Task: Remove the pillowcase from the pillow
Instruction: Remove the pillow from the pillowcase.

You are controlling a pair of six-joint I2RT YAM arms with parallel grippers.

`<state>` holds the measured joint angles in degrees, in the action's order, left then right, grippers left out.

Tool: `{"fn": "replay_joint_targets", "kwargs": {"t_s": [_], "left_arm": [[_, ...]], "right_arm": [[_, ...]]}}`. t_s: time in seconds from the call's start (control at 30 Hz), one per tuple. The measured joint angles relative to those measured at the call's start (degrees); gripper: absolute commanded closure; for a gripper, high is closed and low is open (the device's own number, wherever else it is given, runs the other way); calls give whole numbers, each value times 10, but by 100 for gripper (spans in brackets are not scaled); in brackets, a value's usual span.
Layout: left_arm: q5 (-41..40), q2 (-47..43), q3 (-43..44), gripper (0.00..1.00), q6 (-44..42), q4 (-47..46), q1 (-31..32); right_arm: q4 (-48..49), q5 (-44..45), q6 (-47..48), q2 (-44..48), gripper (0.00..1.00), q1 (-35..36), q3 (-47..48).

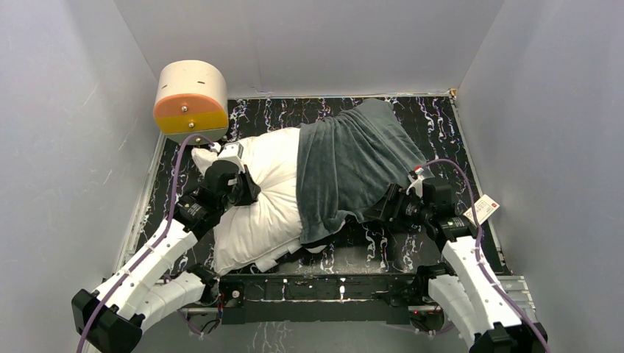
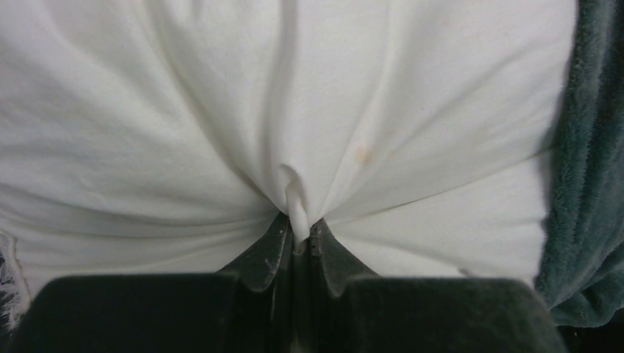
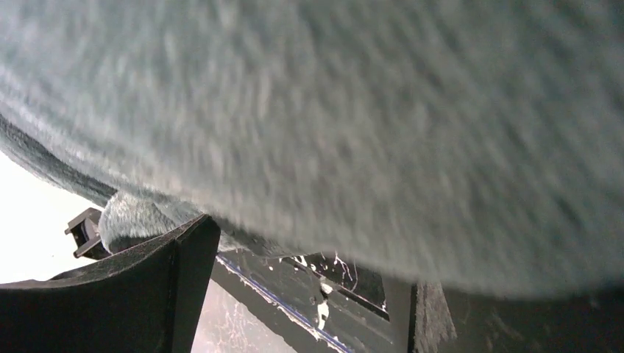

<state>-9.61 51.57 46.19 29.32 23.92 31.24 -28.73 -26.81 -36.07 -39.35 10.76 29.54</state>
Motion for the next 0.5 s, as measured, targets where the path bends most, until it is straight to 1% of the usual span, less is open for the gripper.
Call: {"fn": "replay_joint_targets", "kwargs": {"t_s": [0.03, 0.07, 0.13, 0.17, 0.23, 0.27, 0.3, 0.37, 0.5], "left_arm": [[1, 1, 0, 100, -1, 0, 0], [2, 2, 0, 100, -1, -1, 0], [4, 3, 0, 100, -2, -2, 0], [4, 3, 0, 100, -2, -3, 0], [4, 4, 0, 100, -1, -4, 0], [4, 4, 0, 100, 0, -4, 0], [4, 5, 0, 100, 2, -3, 0], [2, 6, 0, 100, 7, -3, 0], [-8, 16, 6, 100, 24, -2, 3]], "right_arm": [[13, -7, 0, -15, 32, 0, -7], [30, -10, -2, -32, 41, 0, -8], [59, -4, -6, -55, 61, 0, -7], [70, 13, -12, -65, 71, 0, -4], [76, 44, -15, -67, 93, 2, 1], [77, 63, -15, -61, 98, 3, 4], [76, 84, -14, -53, 100, 5, 9], [66, 141, -12, -28, 100, 9, 18], [40, 290, 3, 23, 100, 17, 35]]}}
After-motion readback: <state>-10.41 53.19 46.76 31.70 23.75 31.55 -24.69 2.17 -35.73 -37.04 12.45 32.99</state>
